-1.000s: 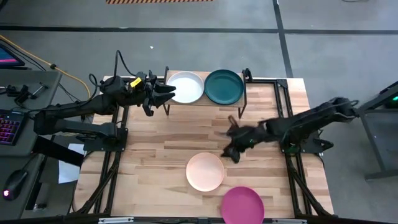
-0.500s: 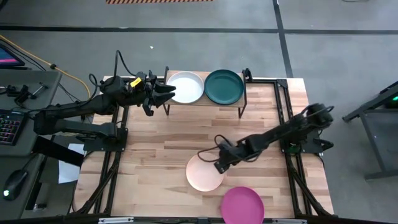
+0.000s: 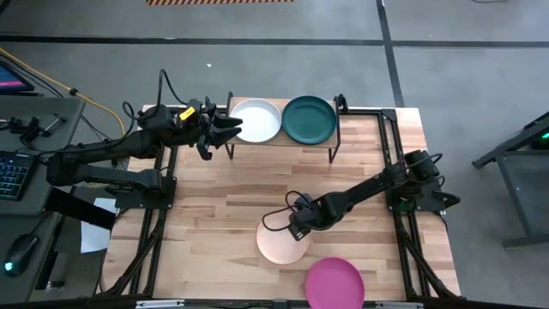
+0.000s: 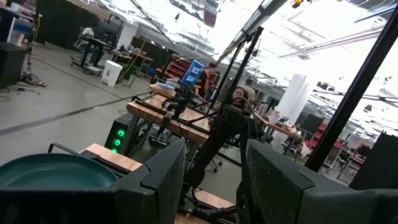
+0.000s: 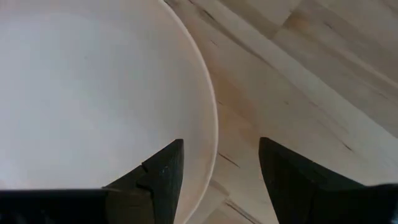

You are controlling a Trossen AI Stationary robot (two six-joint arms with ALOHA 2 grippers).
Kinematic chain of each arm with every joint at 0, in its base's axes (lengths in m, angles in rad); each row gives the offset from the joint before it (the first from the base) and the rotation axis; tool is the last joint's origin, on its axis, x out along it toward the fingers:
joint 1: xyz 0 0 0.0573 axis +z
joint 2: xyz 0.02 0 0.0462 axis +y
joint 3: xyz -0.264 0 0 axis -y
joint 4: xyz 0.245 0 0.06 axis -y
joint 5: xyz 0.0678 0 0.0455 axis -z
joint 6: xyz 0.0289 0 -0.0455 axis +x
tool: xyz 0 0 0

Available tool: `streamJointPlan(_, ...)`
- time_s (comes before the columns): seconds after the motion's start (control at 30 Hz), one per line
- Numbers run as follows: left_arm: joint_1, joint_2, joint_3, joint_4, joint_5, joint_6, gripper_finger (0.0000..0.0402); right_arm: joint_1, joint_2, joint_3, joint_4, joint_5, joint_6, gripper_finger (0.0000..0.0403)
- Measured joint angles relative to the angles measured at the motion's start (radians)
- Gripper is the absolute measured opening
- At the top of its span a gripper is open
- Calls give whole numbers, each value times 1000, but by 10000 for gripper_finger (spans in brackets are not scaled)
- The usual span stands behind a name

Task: Place and stack plates onto a shelf
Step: Stack the light pink plate on top of the white plate on the shelf

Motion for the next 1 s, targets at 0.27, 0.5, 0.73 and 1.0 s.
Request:
streamJointPlan(0.27, 0, 0, 0, 3, 0, 0, 161, 0, 35, 0, -8, 2, 23, 148)
streamJointPlan(0.5, 0, 0, 0, 8, 0, 0, 161, 4, 53, 2, -10, 5, 16, 78)
streamJointPlan(0.73, 0, 0, 0, 10, -4, 1, 161, 4, 35, -1, -16, -2, -50, 10)
streamJointPlan(1.0, 1, 0, 0, 14, -4, 1, 161, -8, -107, -3, -184, 21, -155, 1)
